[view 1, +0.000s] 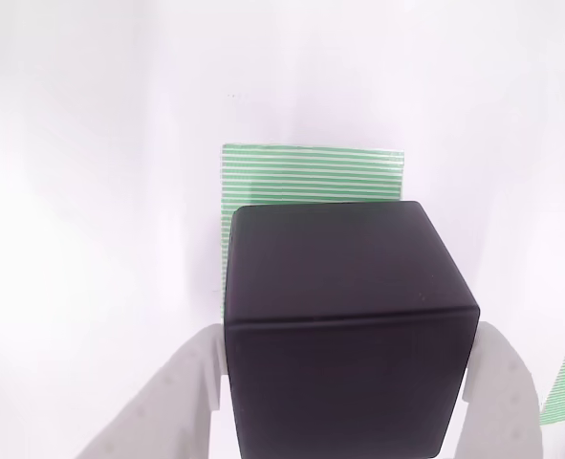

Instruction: Stack 3 Blocks on the chosen place.

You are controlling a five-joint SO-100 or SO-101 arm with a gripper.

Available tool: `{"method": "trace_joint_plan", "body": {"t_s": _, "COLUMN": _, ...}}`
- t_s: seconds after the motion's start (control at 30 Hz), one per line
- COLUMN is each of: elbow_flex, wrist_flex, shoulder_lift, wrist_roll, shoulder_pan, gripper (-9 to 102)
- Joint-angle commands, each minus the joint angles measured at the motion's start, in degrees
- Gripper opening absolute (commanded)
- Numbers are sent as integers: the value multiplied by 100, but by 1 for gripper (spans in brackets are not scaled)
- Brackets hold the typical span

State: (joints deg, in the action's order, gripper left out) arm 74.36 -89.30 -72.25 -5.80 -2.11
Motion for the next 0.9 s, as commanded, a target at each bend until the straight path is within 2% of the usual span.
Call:
{"method": "trace_joint_plan", "body": {"t_s": 0.0, "elbow_flex": 26, "wrist_flex": -53, "shoulder_lift": -387, "wrist_roll": 167, "shoulder_pan": -35, "gripper": 22}}
{"method": "trace_joint_plan", "body": {"t_s": 0.87, "elbow_flex": 290, "wrist_flex": 281, "shoulder_lift": -281, "wrist_roll": 422, "shoulder_pan": -308, "gripper": 22}}
